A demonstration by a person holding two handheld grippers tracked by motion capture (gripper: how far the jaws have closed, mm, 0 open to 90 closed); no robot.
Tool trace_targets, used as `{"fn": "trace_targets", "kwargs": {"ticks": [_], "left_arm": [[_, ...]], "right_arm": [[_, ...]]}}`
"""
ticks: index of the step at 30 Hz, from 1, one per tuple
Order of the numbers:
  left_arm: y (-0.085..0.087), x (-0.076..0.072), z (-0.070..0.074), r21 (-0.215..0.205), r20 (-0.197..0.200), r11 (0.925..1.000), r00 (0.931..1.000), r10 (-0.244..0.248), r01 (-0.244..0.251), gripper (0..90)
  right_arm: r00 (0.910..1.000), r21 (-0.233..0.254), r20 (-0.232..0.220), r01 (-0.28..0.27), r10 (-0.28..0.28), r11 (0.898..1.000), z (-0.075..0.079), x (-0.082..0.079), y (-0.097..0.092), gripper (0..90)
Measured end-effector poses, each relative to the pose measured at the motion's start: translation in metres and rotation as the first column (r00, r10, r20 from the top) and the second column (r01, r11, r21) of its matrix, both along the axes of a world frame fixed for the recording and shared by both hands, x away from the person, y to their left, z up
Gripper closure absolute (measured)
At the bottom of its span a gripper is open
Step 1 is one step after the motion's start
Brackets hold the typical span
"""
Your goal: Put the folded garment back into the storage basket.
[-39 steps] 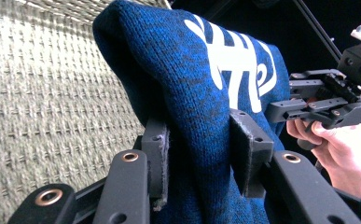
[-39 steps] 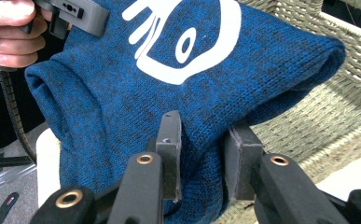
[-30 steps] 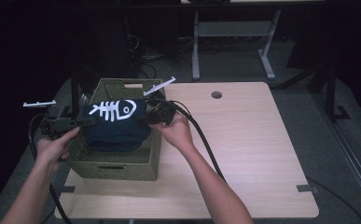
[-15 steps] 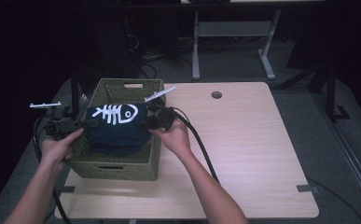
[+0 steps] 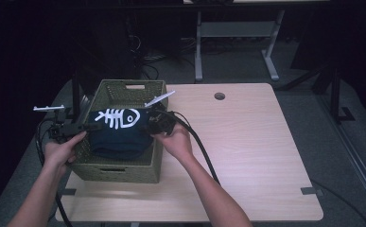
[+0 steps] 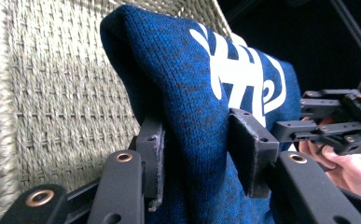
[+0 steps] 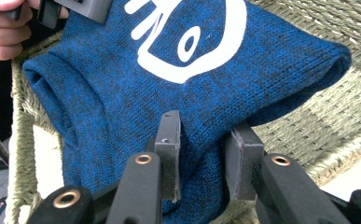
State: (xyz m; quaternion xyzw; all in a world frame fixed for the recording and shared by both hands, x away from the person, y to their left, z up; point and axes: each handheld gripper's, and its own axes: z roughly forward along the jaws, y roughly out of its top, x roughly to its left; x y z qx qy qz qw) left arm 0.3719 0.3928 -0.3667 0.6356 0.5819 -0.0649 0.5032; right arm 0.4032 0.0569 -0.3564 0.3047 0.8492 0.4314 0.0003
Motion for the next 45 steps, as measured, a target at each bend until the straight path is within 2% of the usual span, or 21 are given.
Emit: {"fn": "trace_targets", "kwargs": {"ticks": [2, 8, 11, 16, 20, 21, 23, 24, 26, 28, 30, 32, 34, 36, 37, 40, 43, 45], "left_arm": [[-0.001, 0.001, -0.001, 0.007, -0.001, 1.0, 1.0, -0.004, 0.004, 58.7], [0.001, 0.003, -0.003, -0.002, -0.006, 1.0, 1.0, 0.005, -0.005, 58.1], [0.001, 0.004, -0.003, 0.011, -0.015, 0.9999, 0.9999, 0.004, -0.004, 56.9], [0.003, 0.005, -0.003, -0.005, -0.009, 0.9999, 0.9999, 0.012, -0.012, 56.9], [0.008, 0.003, -0.001, -0.015, 0.035, 0.9977, 0.9972, 0.066, -0.065, 54.0], [0.01, 0.003, -0.001, -0.018, 0.04, 0.9977, 0.997, 0.066, -0.065, 54.2], [0.011, 0.003, -0.001, -0.011, 0.037, 0.9976, 0.997, 0.068, -0.068, 53.6], [0.011, 0.003, -0.001, -0.005, 0.031, 0.9974, 0.9969, 0.073, -0.073, 53.3], [0.01, 0.003, -0.002, -0.021, 0.026, 0.9977, 0.9975, 0.065, -0.065, 53.3], [0.01, 0.003, 0.001, -0.014, 0.049, 0.9975, 0.9963, 0.07, -0.07, 53.1], [0.009, 0.003, 0.003, 0.003, 0.049, 0.9979, 0.9967, 0.064, -0.065, 52.5], [0.009, 0.002, 0.007, 0.016, 0.058, 0.9967, 0.9952, 0.078, -0.079, 51.8], [0.011, 0.001, 0.01, -0.002, 0.079, 0.9955, 0.9924, 0.095, -0.095, 51.8], [0.013, 0.001, 0.013, -0.016, 0.099, 0.9949, 0.99, 0.101, -0.099, 52.7], [0.012, 0.0, 0.015, -0.018, 0.096, 0.9941, 0.9895, 0.108, -0.107, 52.7], [0.01, -0.001, 0.018, -0.024, 0.109, 0.9959, 0.99, 0.09, -0.087, 52.7], [0.006, -0.001, 0.017, -0.014, 0.102, 0.9978, 0.9926, 0.066, -0.065, 52.7], [0.002, -0.002, 0.017, -0.027, 0.105, 0.998, 0.9927, 0.059, -0.056, 52.7]], "right_arm": [[1.0, -0.019, -0.005, -0.003, 0.003, 1.0, 0.0, 0.0, 0.0, 69.0], [1.0, -0.024, 0.004, -0.004, 0.004, 1.0, -0.002, 0.0, 0.001, 68.6], [0.9999, -0.032, 0.014, -0.003, 0.003, 0.999, -0.003, -0.001, 0.002, 67.9], [0.9999, -0.039, 0.016, -0.001, 0.002, 0.999, -0.003, -0.002, 0.004, 66.6], [0.9996, -0.055, 0.027, 0.012, -0.01, 0.998, -0.002, -0.003, 0.003, 56.3], [0.9988, -0.059, 0.044, 0.024, -0.021, 0.998, 0.0, -0.003, 0.002, 54.8], [0.9989, -0.052, 0.037, 0.032, -0.031, 0.998, 0.002, -0.003, -0.001, 52.2], [0.9984, -0.057, 0.045, 0.036, -0.033, 0.998, 0.004, -0.002, -0.003, 51.5], [0.9983, -0.046, 0.044, 0.04, -0.038, 0.998, 0.005, -0.002, -0.006, 51.3], [0.9976, -0.022, 0.053, 0.046, -0.045, 0.999, 0.01, -0.001, -0.012, 50.5], [0.9965, -0.014, 0.062, 0.057, -0.056, 0.998, 0.014, -0.002, -0.017, 50.4], [0.9966, -0.021, 0.057, 0.061, -0.059, 0.998, 0.017, -0.003, -0.02, 50.5], [0.9961, -0.031, 0.065, 0.061, -0.059, 0.998, 0.019, -0.003, -0.023, 50.6], [0.9952, -0.021, 0.076, 0.064, -0.062, 0.998, 0.019, -0.004, -0.027, 50.6], [0.9956, -0.017, 0.068, 0.066, -0.065, 0.998, 0.02, -0.004, -0.028, 50.7], [0.9953, -0.018, 0.069, 0.069, -0.068, 0.997, 0.019, -0.005, -0.03, 50.9], [0.9952, -0.012, 0.068, 0.071, -0.07, 0.997, 0.019, -0.007, -0.034, 51.3], [0.9955, -0.016, 0.067, 0.069, -0.068, 0.997, 0.019, -0.007, -0.035, 51.3]]}}
